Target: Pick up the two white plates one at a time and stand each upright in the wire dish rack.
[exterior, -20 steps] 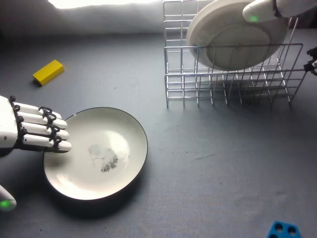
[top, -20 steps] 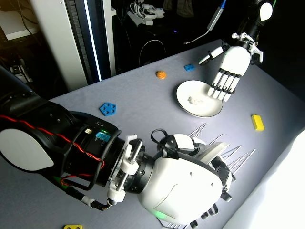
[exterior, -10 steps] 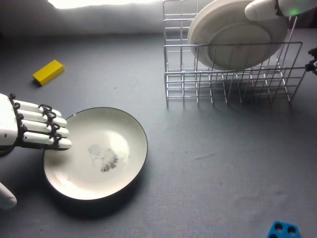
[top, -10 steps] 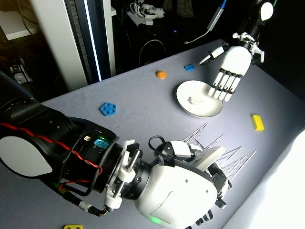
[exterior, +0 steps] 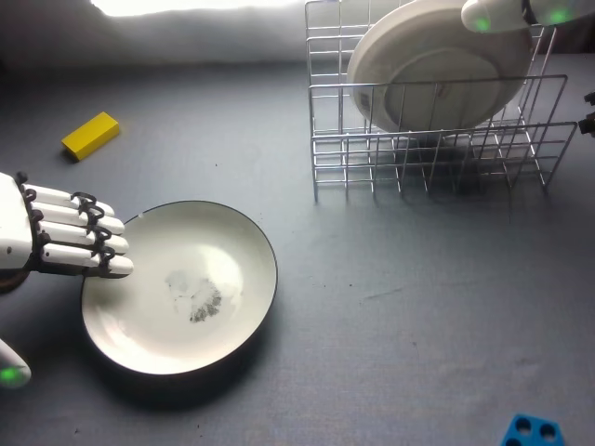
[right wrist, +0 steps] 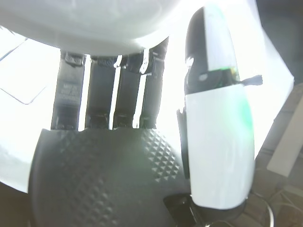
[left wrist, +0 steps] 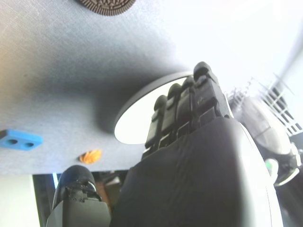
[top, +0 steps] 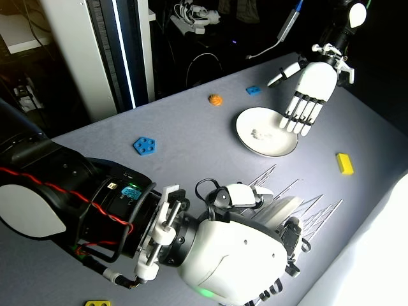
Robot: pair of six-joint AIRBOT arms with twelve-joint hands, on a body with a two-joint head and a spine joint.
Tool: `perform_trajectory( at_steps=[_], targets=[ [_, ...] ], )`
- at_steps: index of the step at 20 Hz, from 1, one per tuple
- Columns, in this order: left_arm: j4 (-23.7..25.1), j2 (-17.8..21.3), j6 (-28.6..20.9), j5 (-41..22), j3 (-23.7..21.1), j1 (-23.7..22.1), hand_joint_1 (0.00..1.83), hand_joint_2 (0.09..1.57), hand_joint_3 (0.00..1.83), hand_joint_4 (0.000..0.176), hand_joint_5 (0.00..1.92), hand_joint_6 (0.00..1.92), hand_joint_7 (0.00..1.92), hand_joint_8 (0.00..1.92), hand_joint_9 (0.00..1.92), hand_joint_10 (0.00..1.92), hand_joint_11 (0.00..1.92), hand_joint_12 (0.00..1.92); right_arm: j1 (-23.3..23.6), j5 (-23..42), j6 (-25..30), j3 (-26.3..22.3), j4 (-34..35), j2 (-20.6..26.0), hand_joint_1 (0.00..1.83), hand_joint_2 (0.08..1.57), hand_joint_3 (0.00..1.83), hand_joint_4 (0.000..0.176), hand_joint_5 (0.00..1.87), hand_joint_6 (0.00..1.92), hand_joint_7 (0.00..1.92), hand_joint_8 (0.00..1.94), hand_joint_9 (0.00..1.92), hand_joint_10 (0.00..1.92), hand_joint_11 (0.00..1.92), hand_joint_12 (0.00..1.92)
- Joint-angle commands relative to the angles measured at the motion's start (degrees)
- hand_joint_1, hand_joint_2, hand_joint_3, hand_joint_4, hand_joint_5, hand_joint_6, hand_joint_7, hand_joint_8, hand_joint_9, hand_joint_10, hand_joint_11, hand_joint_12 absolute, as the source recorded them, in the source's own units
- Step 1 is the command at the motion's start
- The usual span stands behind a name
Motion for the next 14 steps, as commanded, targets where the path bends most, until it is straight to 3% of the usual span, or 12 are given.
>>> perform_trajectory(
  at_steps=[1,14],
  targets=[
    [-2.93,0.28,-0.16,-0.53,0.60,-0.66,0.00,0.98,0.00,0.000,0.00,0.00,0.00,0.00,0.00,0.00,0.00,0.00,0.31,5.07,0.72,0.41,1.86,0.63,1.09,0.99,0.00,0.000,0.96,0.04,1.05,0.00,1.06,0.01,0.64,1.11],
    [-2.93,0.27,-0.37,-0.53,0.78,-0.70,0.00,0.99,0.01,0.000,0.00,0.00,0.00,0.00,0.00,0.00,0.00,0.00,0.99,5.09,0.60,0.02,1.84,2.89,1.10,1.01,0.00,0.000,0.92,0.01,1.00,0.00,1.00,0.00,0.57,1.12]
  ],
)
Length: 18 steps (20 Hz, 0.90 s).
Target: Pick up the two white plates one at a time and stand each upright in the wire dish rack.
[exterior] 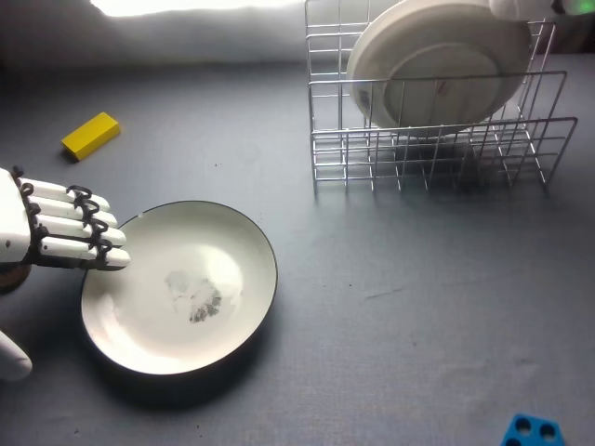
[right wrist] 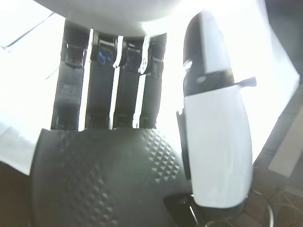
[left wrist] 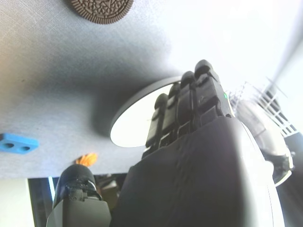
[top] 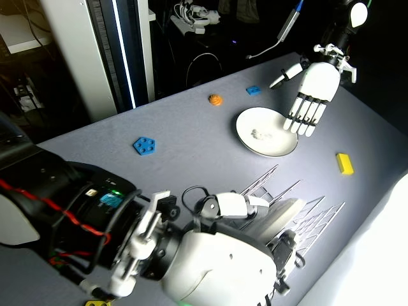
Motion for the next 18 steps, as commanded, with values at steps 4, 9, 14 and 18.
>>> perform_trajectory(
  at_steps=[4,9,14,18],
  targets=[
    [-2.89,0.32,-0.39,-1.33,0.40,-0.45,0.00,0.99,0.00,0.000,0.00,0.00,0.00,0.00,0.00,0.00,0.00,0.00,1.75,5.10,0.29,-1.32,1.32,1.48,1.10,1.01,0.00,0.000,0.92,0.00,1.00,0.00,1.00,0.01,0.57,1.12],
    [-2.89,0.32,-0.63,-1.40,0.38,-0.52,0.00,0.99,0.00,0.000,0.00,0.00,0.00,0.00,0.00,0.00,0.00,0.00,3.27,5.10,-0.06,-2.90,0.88,2.92,1.10,1.02,0.00,0.000,0.92,0.00,1.00,0.00,1.00,0.00,0.57,1.13],
    [-2.88,0.32,-0.73,-1.50,0.35,-0.57,0.00,0.99,0.00,0.000,0.00,0.00,0.00,0.00,0.00,0.00,0.00,0.00,7.21,5.10,-1.22,-6.65,-1.53,5.34,1.09,1.01,0.00,0.000,0.92,0.00,0.99,0.00,0.99,0.00,0.56,1.13],
    [-2.88,0.32,-0.73,-1.50,0.32,-0.56,0.00,0.99,0.00,0.000,0.00,0.00,0.00,0.00,0.00,0.00,0.00,0.00,9.42,8.85,-11.53,-9.16,-7.44,6.00,1.10,1.01,0.00,0.000,0.92,0.00,1.00,0.01,1.00,0.01,0.57,1.14]
  ],
)
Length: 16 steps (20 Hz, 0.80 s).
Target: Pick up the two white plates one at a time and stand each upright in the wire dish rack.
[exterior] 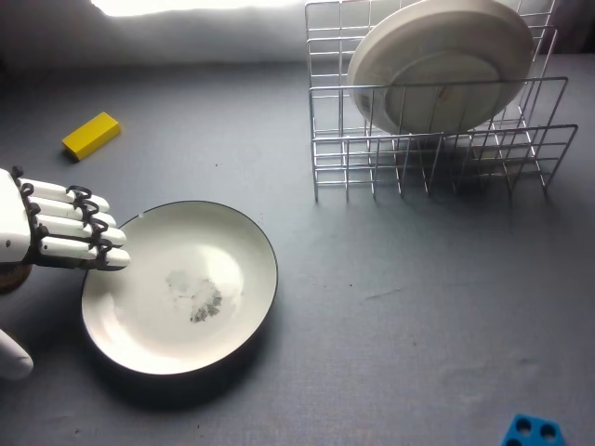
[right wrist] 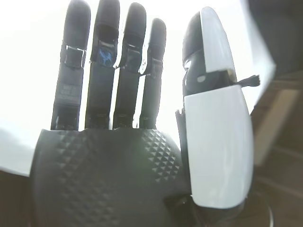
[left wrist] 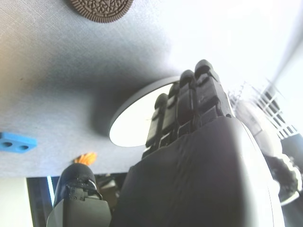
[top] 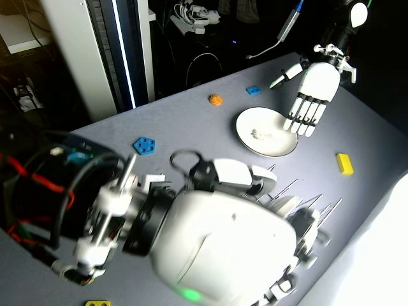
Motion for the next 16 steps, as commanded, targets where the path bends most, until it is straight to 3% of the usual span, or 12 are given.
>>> perform_trajectory(
  at_steps=[1,4,6,10,12,16],
  targets=[
    [-2.87,0.31,-0.24,-1.48,0.30,-0.55,0.00,0.99,0.00,0.000,0.00,0.00,0.00,0.00,0.00,0.00,0.00,0.00,0.79,6.75,-2.94,-0.38,0.29,0.32,1.09,1.02,0.00,0.000,0.92,0.00,0.99,0.00,1.00,0.01,0.56,1.14],
    [-2.84,0.18,-0.28,-1.46,0.29,-0.14,0.00,0.99,0.00,0.000,0.00,0.00,0.00,0.00,0.00,0.00,0.00,0.00,0.44,7.01,-14.02,-2.39,-2.40,-0.44,1.08,1.04,0.00,0.000,0.83,0.00,0.87,0.00,0.86,0.00,0.40,1.14],
    [-2.84,0.01,-0.44,-1.46,0.39,0.30,0.00,0.99,0.00,0.000,0.00,0.00,0.00,0.00,0.00,0.00,0.00,0.00,0.11,6.70,-24.30,-5.22,0.06,-0.87,1.06,1.02,0.00,0.000,0.62,0.00,0.70,0.00,0.69,0.00,0.20,1.17],
    [-2.84,-0.28,-0.93,-1.45,0.45,1.74,0.00,0.98,0.00,0.000,0.00,0.00,0.00,0.00,0.00,0.00,0.00,0.00,0.23,7.77,-50.12,-14.04,4.64,-0.85,0.92,1.02,0.00,0.000,0.45,0.00,0.49,0.00,0.47,0.00,0.01,1.09],
    [-2.85,-0.54,-1.37,-1.41,0.51,2.67,0.00,0.97,0.00,0.000,0.00,0.00,0.00,0.00,0.00,0.00,0.00,0.00,-0.55,7.91,-61.92,-19.04,9.60,-0.99,0.98,0.99,0.00,0.000,0.33,0.00,0.40,0.00,0.38,0.00,0.00,0.97],
    [-2.85,-1.37,-3.23,-1.41,0.85,6.30,0.00,0.98,0.00,0.000,0.00,0.00,0.00,0.00,0.00,0.00,0.00,0.00,-5.02,8.21,-75.54,-26.57,16.49,-2.04,0.97,0.94,0.00,0.000,0.16,0.00,0.21,0.00,0.19,0.00,0.00,0.58]
  ],
)
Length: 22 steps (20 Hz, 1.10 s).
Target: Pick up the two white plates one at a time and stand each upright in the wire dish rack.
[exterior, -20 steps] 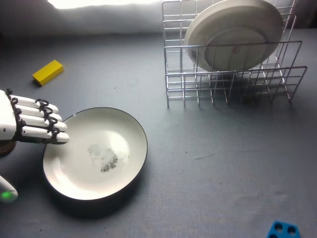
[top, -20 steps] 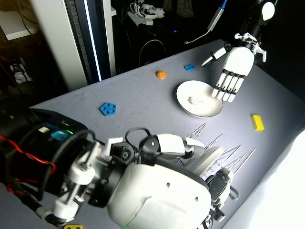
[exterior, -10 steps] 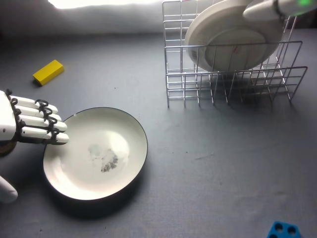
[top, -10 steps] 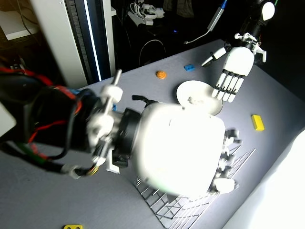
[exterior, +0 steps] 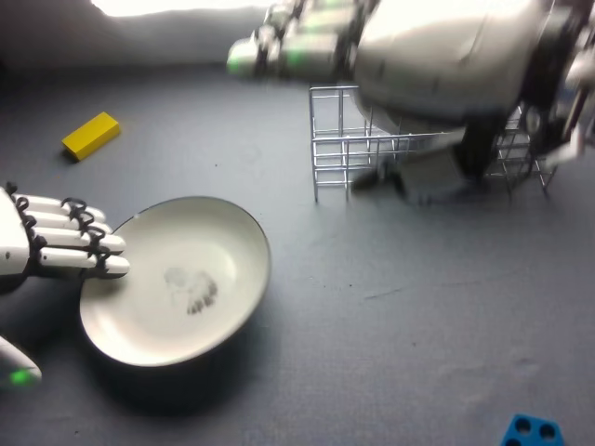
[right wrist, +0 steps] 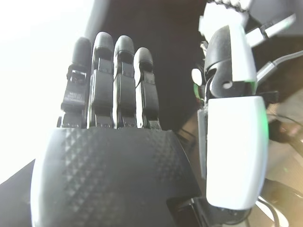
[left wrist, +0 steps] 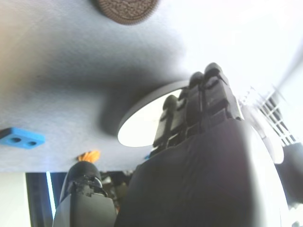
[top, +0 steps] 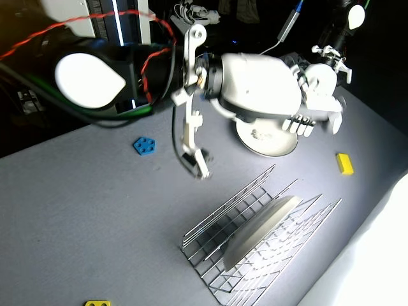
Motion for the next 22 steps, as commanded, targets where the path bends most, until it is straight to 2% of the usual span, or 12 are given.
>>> perform_trajectory(
  at_steps=[1,2,6,8,9,11,13,17,22],
  targets=[
    [0.42,-0.57,-0.71,-1.11,0.28,1.18,0.00,0.98,0.00,0.000,0.00,0.00,0.00,0.00,0.00,0.00,0.00,0.00,-0.26,6.75,-2.02,-0.97,0.82,-0.12,0.98,0.91,0.00,0.000,0.10,0.00,0.13,0.00,0.11,0.00,0.00,0.42],
    [0.41,-0.85,-1.07,-1.11,0.46,2.21,0.00,0.98,0.00,0.000,0.00,0.00,0.00,0.00,0.00,0.00,0.00,0.00,-1.44,6.75,-4.12,-1.76,0.81,-0.81,1.00,0.90,0.00,0.000,0.06,0.00,0.09,0.00,0.07,0.00,0.00,0.34],
    [0.41,-1.25,-1.42,-1.14,0.51,3.70,0.00,0.98,0.00,0.000,0.00,0.00,0.00,0.00,0.00,0.00,0.00,0.00,-3.83,4.83,-11.19,-2.01,0.80,-4.31,1.10,0.89,0.00,0.000,0.01,0.00,0.01,0.00,0.02,0.00,0.00,0.30],
    [0.37,-1.25,-1.43,-1.14,0.53,3.70,0.00,0.98,0.00,0.000,0.00,0.00,0.00,0.00,0.00,0.00,0.00,0.00,-4.52,4.73,-12.13,-1.08,0.80,-6.07,1.11,0.87,0.00,0.000,0.00,0.00,0.00,0.00,0.00,0.00,0.00,0.23],
    [0.37,-1.26,-1.43,-1.14,0.53,3.70,0.00,0.98,0.00,0.000,0.00,0.00,0.00,0.00,0.00,0.00,0.00,0.00,-4.87,4.43,-12.20,-0.18,0.80,-7.34,1.01,0.89,0.00,0.000,0.00,0.00,0.00,0.00,0.00,0.00,0.00,0.13],
    [0.37,-1.29,-1.43,-1.14,0.52,3.71,0.00,0.98,0.00,0.000,0.00,0.00,0.00,0.00,0.00,0.00,0.00,0.00,-5.52,4.38,-12.59,1.63,0.80,-9.68,0.99,0.84,0.00,0.000,0.00,0.00,0.00,0.00,0.00,0.00,0.00,0.01],
    [0.37,-1.30,-1.43,-1.13,0.52,3.76,0.00,0.98,0.00,0.000,0.00,0.00,0.00,0.00,0.00,0.00,0.00,0.00,-6.01,4.10,-13.27,3.23,0.80,-11.96,1.03,0.79,0.00,0.000,0.00,0.00,0.00,0.00,0.00,0.00,0.00,0.00],
    [0.37,-1.33,-1.49,-1.13,0.52,3.77,0.00,0.97,0.00,0.000,0.00,0.00,0.00,0.00,0.00,0.00,0.00,0.00,-6.76,3.96,-13.32,6.76,1.27,-16.37,1.01,0.78,0.00,0.000,0.00,0.00,0.00,0.00,0.00,0.00,0.00,0.00],
    [0.34,-1.53,-1.57,-1.14,0.81,3.76,0.00,0.97,0.00,0.000,0.00,0.00,0.00,0.00,0.00,0.00,0.00,0.00,-6.61,2.19,-13.28,13.09,2.22,-22.27,1.00,0.81,0.00,0.000,0.00,0.00,0.00,0.00,0.00,0.00,0.00,0.00]
  ],
)
